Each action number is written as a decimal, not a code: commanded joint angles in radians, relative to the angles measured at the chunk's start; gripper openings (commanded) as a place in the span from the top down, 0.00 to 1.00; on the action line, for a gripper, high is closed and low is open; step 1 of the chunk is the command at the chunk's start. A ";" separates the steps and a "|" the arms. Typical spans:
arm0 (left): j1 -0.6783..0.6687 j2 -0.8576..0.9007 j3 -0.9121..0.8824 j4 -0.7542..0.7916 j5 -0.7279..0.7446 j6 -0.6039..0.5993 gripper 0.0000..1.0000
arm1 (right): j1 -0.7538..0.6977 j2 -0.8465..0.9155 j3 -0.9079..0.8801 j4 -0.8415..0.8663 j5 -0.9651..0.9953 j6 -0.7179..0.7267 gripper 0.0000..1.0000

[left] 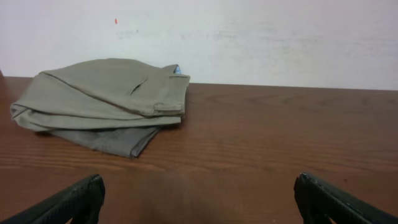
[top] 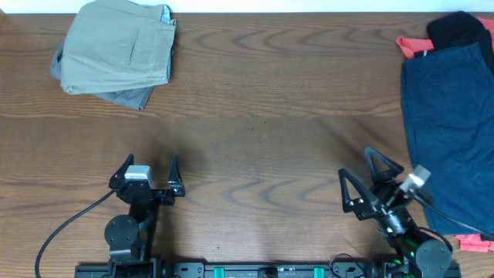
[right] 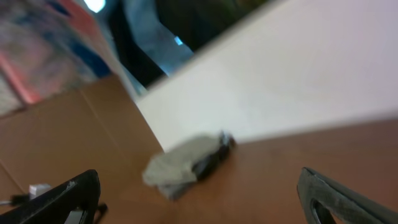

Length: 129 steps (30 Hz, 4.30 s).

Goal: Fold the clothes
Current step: 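Grasp the dark blue jeans with the right gripper, then drag the jeans leftward and lay them flat at table center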

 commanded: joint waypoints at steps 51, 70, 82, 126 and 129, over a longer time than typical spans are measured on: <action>-0.005 -0.001 -0.018 -0.032 0.013 0.006 0.02 | -0.146 2.201 1.788 -1.082 1.015 -0.733 0.09; -0.005 -0.001 -0.018 -0.032 0.013 0.006 0.02 | -0.157 2.324 1.788 -1.043 1.023 -0.763 0.12; -0.005 -0.001 -0.018 -0.032 0.013 0.006 0.02 | -0.172 2.337 1.787 -1.043 1.023 -0.766 0.49; -0.005 -0.001 -0.018 -0.032 0.013 0.006 0.02 | 0.130 2.032 1.788 -1.250 0.564 -0.578 0.99; -0.005 -0.001 -0.018 -0.032 0.013 0.006 0.02 | 0.206 2.035 1.787 -1.249 0.506 -0.602 0.99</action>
